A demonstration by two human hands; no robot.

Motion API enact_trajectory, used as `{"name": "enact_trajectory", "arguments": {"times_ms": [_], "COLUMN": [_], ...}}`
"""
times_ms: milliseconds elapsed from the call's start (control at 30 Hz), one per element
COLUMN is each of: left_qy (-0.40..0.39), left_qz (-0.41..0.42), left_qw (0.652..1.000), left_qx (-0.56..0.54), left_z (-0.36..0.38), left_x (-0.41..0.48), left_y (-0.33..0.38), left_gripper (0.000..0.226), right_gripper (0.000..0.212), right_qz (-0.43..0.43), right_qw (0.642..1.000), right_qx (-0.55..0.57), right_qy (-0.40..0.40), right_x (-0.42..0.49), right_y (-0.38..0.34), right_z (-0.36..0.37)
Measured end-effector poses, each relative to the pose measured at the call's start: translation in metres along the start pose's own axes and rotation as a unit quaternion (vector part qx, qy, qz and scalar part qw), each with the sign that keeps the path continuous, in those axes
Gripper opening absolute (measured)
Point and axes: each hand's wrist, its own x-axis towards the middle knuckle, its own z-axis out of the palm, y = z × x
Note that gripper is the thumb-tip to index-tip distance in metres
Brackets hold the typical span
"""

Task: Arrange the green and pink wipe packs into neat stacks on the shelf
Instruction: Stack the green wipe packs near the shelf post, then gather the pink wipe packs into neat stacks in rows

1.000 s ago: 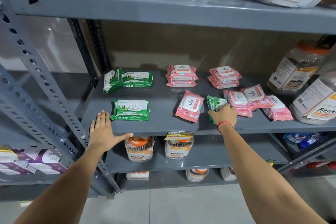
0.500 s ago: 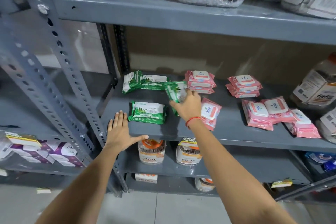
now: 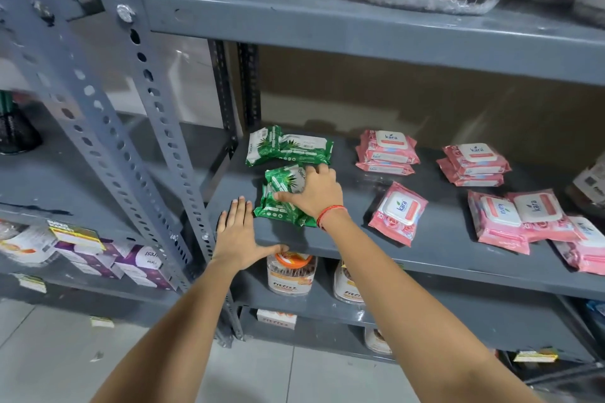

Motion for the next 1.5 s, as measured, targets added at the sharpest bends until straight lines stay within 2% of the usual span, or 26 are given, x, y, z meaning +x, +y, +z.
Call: {"name": "enact_trajectory", "arguments": {"times_ms": [133, 233, 400, 500, 800, 933, 1033, 1100, 1167, 1233, 1367, 1500], "left_qy": [-0.005, -0.006, -0.002, -0.002, -0.012, 0.045, 0.137, 0.158, 0.163, 0.163, 0.102, 0.030], "left_qz": [0.002, 0.002, 0.003, 0.008, 0.004, 0.011, 0.053, 0.111, 0.171, 0.208, 0.285, 0.292], "left_qw": [1.000, 1.000, 1.000, 1.000, 1.000, 0.998, 0.986, 0.978, 0.970, 0.964, 0.953, 0.955], "left_qx": [0.004, 0.008, 0.014, 0.012, 0.010, -0.046, -0.080, -0.077, -0.050, -0.044, -0.033, 0.040], "left_z": [0.000, 0.000, -0.001, -0.002, -0.003, 0.002, 0.005, 0.004, 0.002, -0.002, 0.001, 0.015], "left_x": [0.000, 0.000, -0.001, -0.002, -0.002, -0.014, -0.034, -0.043, -0.044, -0.041, -0.025, -0.008], "left_y": [-0.001, -0.001, 0.001, 0.001, 0.001, 0.007, 0.028, 0.052, 0.081, 0.112, 0.151, 0.156], "left_gripper": [0.146, 0.146, 0.145, 0.144, 0.145, 0.138, 0.122, 0.111, 0.103, 0.099, 0.095, 0.107], "right_gripper": [0.062, 0.056, 0.067, 0.074, 0.077, 0.086, 0.084, 0.074, 0.068, 0.071, 0.087, 0.087], "right_qz": [-0.007, -0.041, -0.137, -0.167, -0.201, -0.209, -0.199, -0.193, -0.166, -0.120, -0.077, -0.103], "right_qw": [0.996, 0.991, 0.963, 0.954, 0.951, 0.960, 0.971, 0.973, 0.972, 0.968, 0.951, 0.914], "right_qx": [-0.076, -0.097, -0.155, -0.144, -0.123, -0.071, -0.020, -0.050, -0.092, -0.118, -0.163, -0.290], "right_qy": [-0.055, -0.089, -0.175, -0.201, -0.199, -0.173, -0.132, -0.119, -0.136, -0.185, -0.251, -0.263], "right_x": [0.006, 0.013, 0.033, 0.036, 0.035, 0.029, 0.022, 0.019, 0.017, 0.016, 0.005, -0.002], "right_y": [-0.008, -0.008, -0.004, 0.004, 0.013, 0.022, 0.042, 0.064, 0.091, 0.119, 0.159, 0.176], "right_z": [0.000, 0.001, -0.008, -0.013, -0.013, -0.019, -0.042, -0.061, -0.077, -0.085, -0.095, -0.094]}}
